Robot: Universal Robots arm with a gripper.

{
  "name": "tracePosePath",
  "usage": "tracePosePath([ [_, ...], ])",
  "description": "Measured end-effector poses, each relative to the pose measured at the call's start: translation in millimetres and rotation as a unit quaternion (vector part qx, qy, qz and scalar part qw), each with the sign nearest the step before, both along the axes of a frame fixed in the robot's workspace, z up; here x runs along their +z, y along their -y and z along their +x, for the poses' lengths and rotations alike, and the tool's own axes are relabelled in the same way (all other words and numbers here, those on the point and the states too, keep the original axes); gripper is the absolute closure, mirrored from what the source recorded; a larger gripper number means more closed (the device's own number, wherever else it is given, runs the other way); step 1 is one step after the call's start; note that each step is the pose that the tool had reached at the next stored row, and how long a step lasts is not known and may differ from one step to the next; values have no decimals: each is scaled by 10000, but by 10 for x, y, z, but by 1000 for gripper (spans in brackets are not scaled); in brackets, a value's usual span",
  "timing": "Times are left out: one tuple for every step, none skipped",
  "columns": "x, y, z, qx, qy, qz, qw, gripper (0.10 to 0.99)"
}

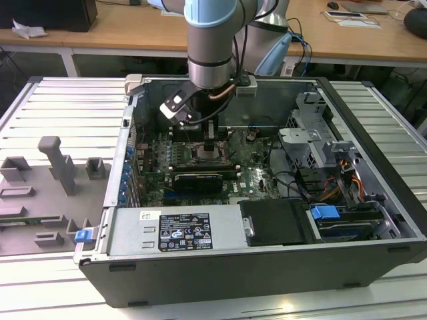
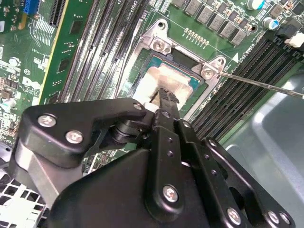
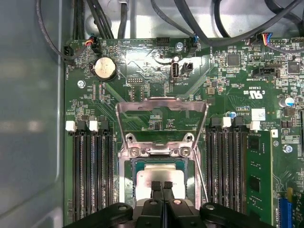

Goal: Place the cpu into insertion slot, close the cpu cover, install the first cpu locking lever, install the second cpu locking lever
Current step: 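Place the cpu into insertion slot, then close the cpu cover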

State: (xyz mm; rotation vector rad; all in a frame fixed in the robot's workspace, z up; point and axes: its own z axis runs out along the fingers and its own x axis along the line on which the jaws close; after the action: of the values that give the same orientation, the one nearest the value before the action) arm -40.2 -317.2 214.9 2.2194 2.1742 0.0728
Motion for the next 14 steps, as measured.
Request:
tracePosePath([
  [4, 0, 0, 0, 0, 0, 10000, 980],
  [8, 0, 0, 0, 0, 1, 10000, 980],
  [13, 0, 0, 0, 0, 1, 10000, 980],
  [20, 0, 0, 0, 0, 1, 10000, 980],
  [33, 0, 0, 0, -2, 1, 10000, 980],
  [54, 0, 0, 0, -4, 1, 10000, 980],
  [98, 0, 1, 0, -6, 1, 10000, 980],
  [123, 0, 1, 0, -7, 1, 10000, 980],
  [131, 0, 1, 0, -7, 1, 10000, 980],
  [136, 0, 1, 0, -8, 0, 10000, 980],
  [152, 0, 1, 0, -8, 0, 10000, 980],
  [161, -1, 1, 0, -9, 0, 10000, 980],
  [169, 0, 1, 0, -10, -1, 10000, 980],
  [174, 0, 1, 0, -10, -2, 10000, 980],
])
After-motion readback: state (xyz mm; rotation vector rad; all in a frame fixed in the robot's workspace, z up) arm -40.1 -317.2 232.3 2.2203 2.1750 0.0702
